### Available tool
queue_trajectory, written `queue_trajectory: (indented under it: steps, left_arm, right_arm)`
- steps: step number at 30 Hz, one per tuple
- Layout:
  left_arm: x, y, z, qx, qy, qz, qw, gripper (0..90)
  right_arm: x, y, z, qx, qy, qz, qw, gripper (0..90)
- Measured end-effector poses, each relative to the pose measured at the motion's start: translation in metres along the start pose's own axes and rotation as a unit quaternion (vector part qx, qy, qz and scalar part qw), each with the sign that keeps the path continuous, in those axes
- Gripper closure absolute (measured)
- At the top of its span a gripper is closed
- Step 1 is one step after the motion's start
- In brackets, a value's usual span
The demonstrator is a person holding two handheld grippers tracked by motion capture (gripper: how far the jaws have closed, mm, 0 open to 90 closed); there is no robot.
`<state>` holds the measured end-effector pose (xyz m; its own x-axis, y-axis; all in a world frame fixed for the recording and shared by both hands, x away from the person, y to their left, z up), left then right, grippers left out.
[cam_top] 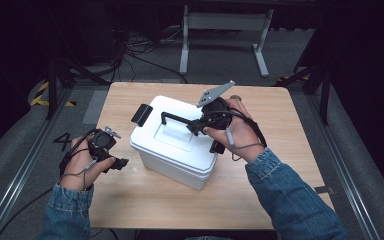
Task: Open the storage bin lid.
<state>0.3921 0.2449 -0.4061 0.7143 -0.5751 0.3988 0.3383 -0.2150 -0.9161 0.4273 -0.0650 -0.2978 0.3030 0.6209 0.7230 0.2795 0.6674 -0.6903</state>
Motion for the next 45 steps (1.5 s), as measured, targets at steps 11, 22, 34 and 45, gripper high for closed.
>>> queue_trajectory:
  steps: [11,22,34,45]
  left_arm:
    - [0.0,0.0,0.0,-0.002,0.0,0.002,1.0,19.8]
    - [-0.001,0.0,0.001,-0.004,0.002,0.004,1.0,19.2]
    - [-0.001,0.001,0.001,-0.008,0.002,0.007,0.9999,18.7]
    - [-0.002,0.001,0.001,-0.009,0.002,0.007,0.9999,18.6]
  right_arm:
    - [0.001,-0.015,0.0,0.003,0.012,-0.018,0.9998,84.7]
    - [-0.008,-0.04,-0.013,-0.02,0.025,-0.03,0.999,84.7]
    - [-0.028,-0.072,-0.037,-0.058,0.057,-0.04,0.9959,84.7]
    - [-0.042,-0.09,-0.051,-0.08,0.075,-0.041,0.9931,84.7]
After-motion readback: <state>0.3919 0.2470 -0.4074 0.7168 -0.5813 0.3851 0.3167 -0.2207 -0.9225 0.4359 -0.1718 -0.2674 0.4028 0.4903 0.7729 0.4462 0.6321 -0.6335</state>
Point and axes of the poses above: each handheld gripper's, and its own axes: y roughly forward along the jaws, x roughly out of its top, z roughly to its left, the point moved 3 cm from there along y, roughly forward along the jaws, and after that the axes turned 2 degrees about y, right-handed, at the moved point
